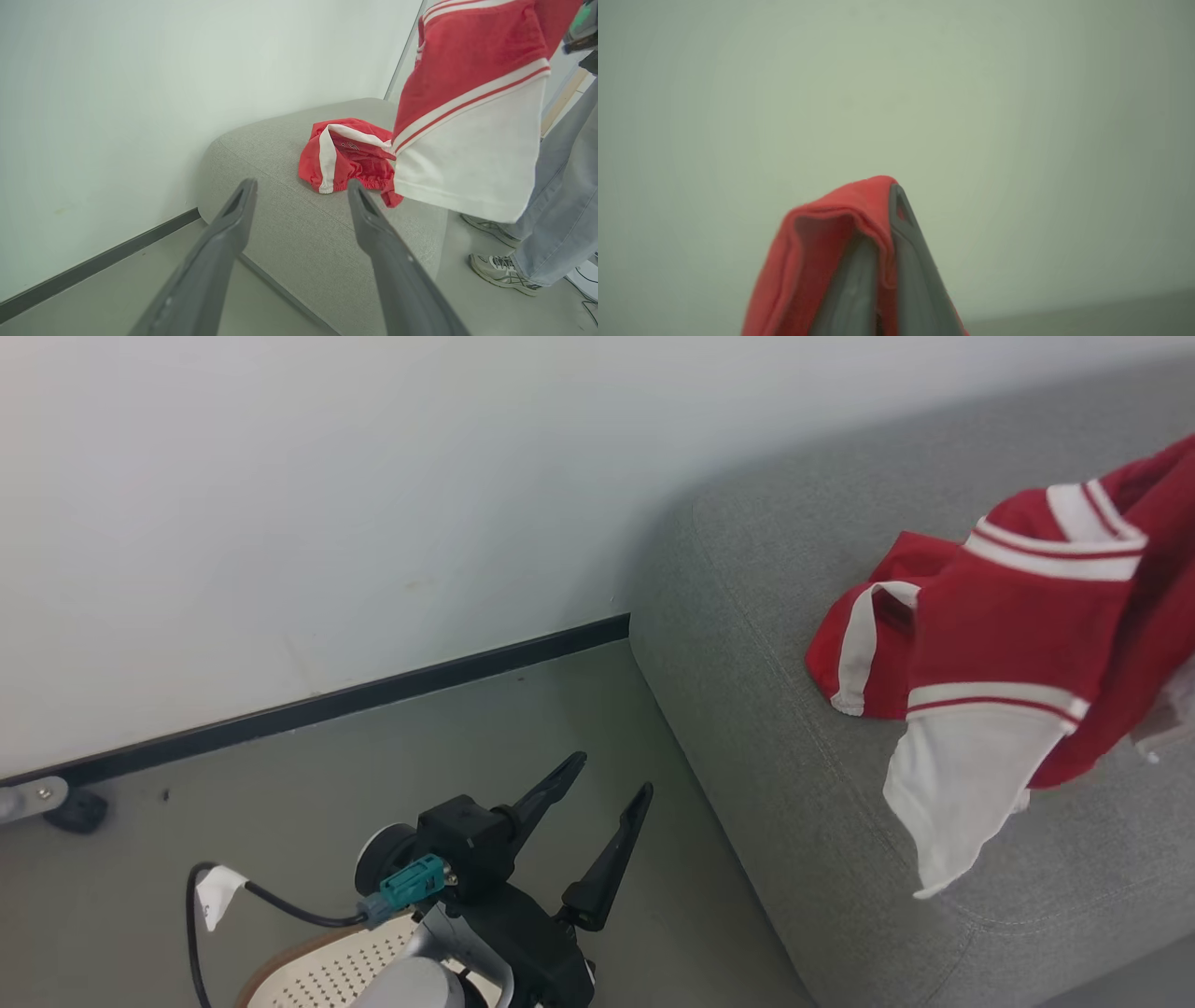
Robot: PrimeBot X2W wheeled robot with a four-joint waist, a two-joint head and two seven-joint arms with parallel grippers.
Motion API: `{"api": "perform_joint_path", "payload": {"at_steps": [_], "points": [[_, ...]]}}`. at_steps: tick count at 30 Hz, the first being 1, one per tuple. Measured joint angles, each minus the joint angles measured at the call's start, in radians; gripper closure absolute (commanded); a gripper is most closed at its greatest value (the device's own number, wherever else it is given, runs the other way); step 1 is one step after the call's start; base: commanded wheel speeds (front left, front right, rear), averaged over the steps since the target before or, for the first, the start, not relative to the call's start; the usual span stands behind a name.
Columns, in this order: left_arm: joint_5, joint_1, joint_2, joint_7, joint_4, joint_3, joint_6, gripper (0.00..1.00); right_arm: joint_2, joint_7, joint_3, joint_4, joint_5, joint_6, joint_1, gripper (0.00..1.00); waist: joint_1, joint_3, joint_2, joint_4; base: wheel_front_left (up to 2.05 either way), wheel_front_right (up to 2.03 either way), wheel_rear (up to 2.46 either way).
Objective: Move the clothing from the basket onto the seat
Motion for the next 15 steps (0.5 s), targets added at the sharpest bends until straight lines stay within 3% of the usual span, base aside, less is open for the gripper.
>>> {"api": "perform_joint_path", "payload": {"at_steps": [6,15], "points": [[0.012,-0.002,0.027,0.022,-0.049,-0.002,0.008,0.00,-0.076,-0.007,-0.133,0.056,0.012,0.011,-0.080,1.00,0.0000,0.054,0.0000,0.013,0.00,0.00,0.00],[0.030,-0.048,0.059,0.067,-0.124,-0.008,0.009,0.00,-0.109,-0.007,-0.211,0.211,0.041,0.025,-0.177,1.00,0.0001,0.153,0.0000,0.038,0.00,0.00,0.00]]}}
